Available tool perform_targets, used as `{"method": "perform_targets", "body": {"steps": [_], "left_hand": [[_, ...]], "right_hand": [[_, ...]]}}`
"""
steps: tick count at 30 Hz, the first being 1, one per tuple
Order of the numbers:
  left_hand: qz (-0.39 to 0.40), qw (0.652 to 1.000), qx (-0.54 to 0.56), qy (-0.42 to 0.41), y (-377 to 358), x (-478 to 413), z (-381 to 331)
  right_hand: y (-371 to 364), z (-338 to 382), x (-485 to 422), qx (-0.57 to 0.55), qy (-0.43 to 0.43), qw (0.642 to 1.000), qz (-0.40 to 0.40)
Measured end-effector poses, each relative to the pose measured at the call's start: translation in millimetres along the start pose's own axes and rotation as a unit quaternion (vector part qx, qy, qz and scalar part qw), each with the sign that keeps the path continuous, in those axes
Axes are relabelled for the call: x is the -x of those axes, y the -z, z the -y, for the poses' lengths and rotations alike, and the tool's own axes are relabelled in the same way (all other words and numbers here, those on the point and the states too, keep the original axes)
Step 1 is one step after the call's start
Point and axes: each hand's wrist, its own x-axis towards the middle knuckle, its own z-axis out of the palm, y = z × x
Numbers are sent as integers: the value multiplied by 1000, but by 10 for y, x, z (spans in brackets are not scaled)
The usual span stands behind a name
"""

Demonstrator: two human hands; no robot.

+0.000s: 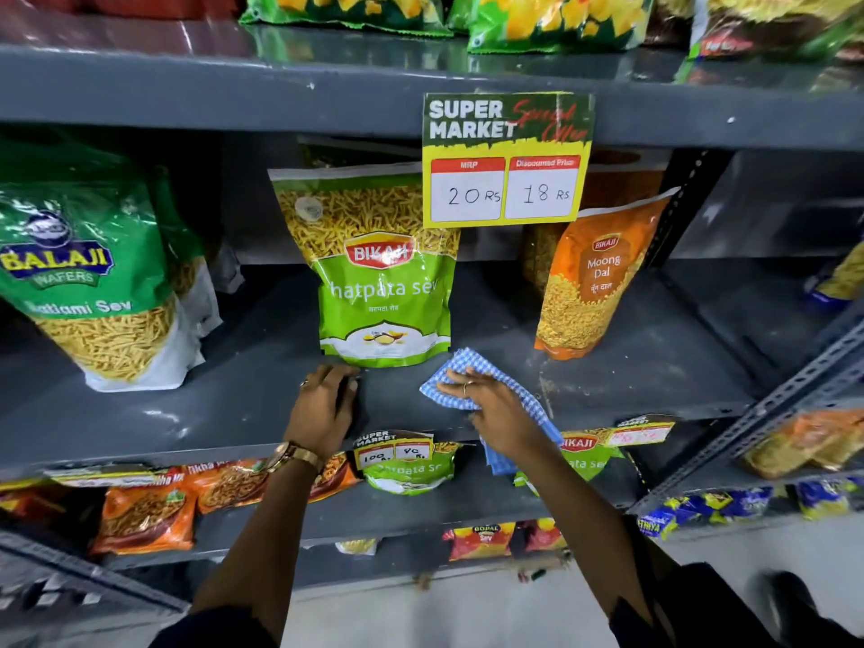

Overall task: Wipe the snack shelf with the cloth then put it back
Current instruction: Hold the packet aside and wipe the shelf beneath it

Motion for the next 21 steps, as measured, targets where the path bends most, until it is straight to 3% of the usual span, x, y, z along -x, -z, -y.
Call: {"method": "perform_targets", "body": {"steps": [5, 9, 14, 17, 21], "left_hand": [[10, 1000, -13, -7, 8, 17, -58], [2, 1000, -2, -13, 6, 31, -34], [-12, 1000, 21, -12, 11, 30, -40], [-12, 1000, 11, -14, -5, 29, -49], [-4, 1000, -3, -16, 14, 24, -40]], "right_hand": [[114, -3, 231, -15, 64, 997, 41], [315, -85, 394, -12, 66, 995, 73], [680, -176, 447, -2, 10, 999, 37], [700, -12, 234, -48, 37, 998, -15], [281, 298, -42, 3, 93, 994, 61]]}}
